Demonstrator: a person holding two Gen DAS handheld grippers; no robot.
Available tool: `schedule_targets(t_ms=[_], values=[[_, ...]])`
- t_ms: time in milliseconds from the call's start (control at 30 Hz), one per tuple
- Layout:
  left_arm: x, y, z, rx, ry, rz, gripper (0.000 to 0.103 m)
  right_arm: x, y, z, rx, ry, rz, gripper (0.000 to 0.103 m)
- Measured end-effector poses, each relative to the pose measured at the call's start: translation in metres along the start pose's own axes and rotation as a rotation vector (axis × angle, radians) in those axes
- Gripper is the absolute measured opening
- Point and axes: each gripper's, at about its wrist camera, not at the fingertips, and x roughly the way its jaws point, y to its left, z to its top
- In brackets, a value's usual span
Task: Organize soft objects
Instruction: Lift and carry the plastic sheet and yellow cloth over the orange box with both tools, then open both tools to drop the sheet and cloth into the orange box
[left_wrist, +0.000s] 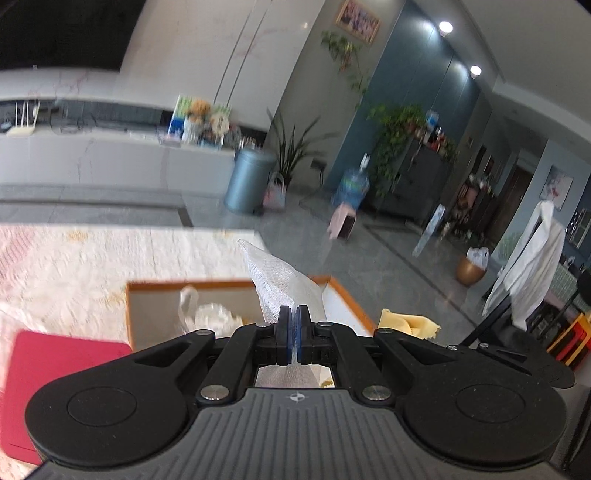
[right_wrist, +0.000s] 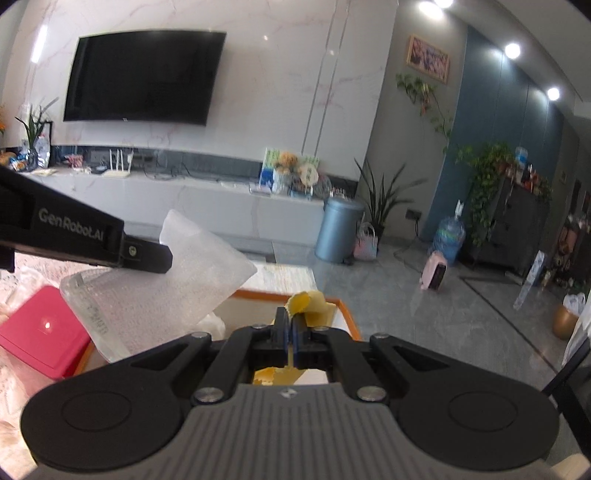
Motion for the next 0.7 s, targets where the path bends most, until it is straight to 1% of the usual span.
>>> schedule_targets(t_ms=[133, 233, 367, 433, 567, 633, 700], values=[[0.022, 0.004, -0.011, -0.003, 0.065, 0.019, 0.002, 0.024, 0.000, -0.011, 0.012, 0.064, 0.001, 0.000], [0.039, 0.008, -0.013, -0.003, 0.120, 0.032, 0.002, 0.037, -0.001, -0.021, 0.017, 0.102, 0.004, 0.000], [0.054, 0.006, -0.020, 0.012, 0.167, 0.053, 0.002, 0.050, -0.002, -0.030, 0.026, 0.139, 0.012, 0.000], [0.059, 0.005, -0.023, 0.021, 0.190, 0.054, 0.002, 0.055, -0.001, -0.034, 0.027, 0.154, 0.016, 0.000], [0.064, 0.001, -0.030, 0.080, 0.216, 0.081, 0.003, 0.063, 0.000, -0.039, 0.014, 0.185, 0.021, 0.000], [0.066, 0.001, -0.033, 0.094, 0.242, 0.094, 0.008, 0.064, 0.002, -0.040, 0.001, 0.195, 0.023, 0.001], [0.066, -0.002, -0.032, 0.093, 0.260, 0.100, 0.009, 0.064, 0.003, -0.042, -0.004, 0.198, 0.026, 0.001]])
